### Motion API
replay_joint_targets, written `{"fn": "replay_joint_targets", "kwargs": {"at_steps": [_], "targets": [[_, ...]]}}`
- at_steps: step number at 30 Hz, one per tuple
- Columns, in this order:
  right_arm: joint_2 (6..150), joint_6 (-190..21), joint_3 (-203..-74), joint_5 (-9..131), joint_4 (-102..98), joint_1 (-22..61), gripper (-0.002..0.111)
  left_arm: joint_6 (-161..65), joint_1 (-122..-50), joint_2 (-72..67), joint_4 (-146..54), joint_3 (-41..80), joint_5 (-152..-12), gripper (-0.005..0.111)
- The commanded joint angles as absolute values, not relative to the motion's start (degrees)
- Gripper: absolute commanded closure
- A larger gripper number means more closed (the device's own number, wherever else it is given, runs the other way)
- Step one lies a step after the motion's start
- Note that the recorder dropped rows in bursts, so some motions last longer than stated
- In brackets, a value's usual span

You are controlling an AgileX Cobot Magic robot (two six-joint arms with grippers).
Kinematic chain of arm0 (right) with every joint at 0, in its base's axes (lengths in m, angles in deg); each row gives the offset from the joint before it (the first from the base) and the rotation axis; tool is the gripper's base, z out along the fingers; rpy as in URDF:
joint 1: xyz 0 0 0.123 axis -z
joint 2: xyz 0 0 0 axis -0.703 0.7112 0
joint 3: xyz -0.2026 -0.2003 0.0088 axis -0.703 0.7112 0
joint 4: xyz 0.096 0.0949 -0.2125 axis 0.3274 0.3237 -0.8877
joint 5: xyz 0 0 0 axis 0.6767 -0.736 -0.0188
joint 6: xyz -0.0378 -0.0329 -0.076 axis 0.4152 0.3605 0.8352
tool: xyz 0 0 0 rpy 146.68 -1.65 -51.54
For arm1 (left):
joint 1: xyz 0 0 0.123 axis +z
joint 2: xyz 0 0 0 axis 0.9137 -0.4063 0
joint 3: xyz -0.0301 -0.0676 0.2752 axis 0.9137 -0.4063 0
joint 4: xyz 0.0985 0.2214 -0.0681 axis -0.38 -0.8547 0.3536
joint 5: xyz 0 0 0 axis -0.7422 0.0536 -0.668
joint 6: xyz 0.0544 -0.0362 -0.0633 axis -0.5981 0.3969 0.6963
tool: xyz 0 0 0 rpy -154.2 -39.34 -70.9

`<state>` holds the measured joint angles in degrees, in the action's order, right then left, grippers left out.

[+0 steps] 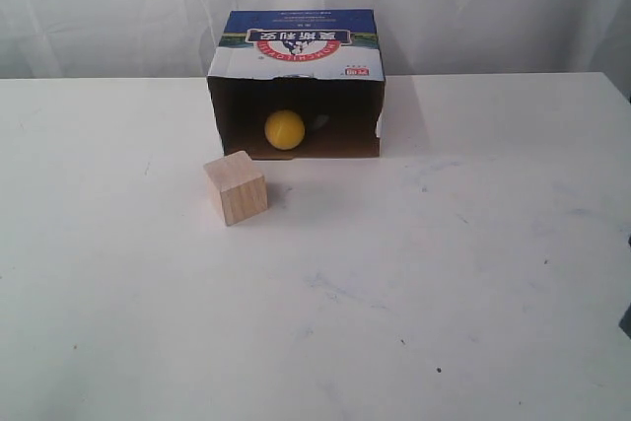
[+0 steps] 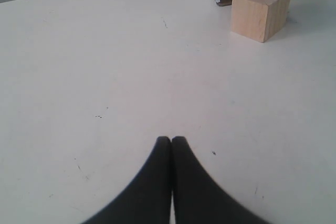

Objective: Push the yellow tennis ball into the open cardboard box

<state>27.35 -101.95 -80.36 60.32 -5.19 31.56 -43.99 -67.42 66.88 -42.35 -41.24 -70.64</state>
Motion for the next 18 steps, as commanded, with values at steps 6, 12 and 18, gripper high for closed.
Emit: {"fn": "replay_joint_targets", "kwargs": {"at_steps": [6, 12, 18], "targets": [[17.30, -101.55, -75.20, 60.74, -5.11, 33.36, 0.108, -43.56, -67.27, 67.16, -42.40, -41.46, -70.73, 0.107], [12.18, -101.55, -73.60, 59.93, -5.11, 33.36, 0.108, -43.56, -67.27, 67.16, -42.40, -41.46, -70.73, 0.107], [8.14, -101.55, -73.60, 51.32, -5.11, 33.36, 0.108, -43.56, -67.27, 67.16, -42.40, -41.46, -70.73, 0.107]]}}
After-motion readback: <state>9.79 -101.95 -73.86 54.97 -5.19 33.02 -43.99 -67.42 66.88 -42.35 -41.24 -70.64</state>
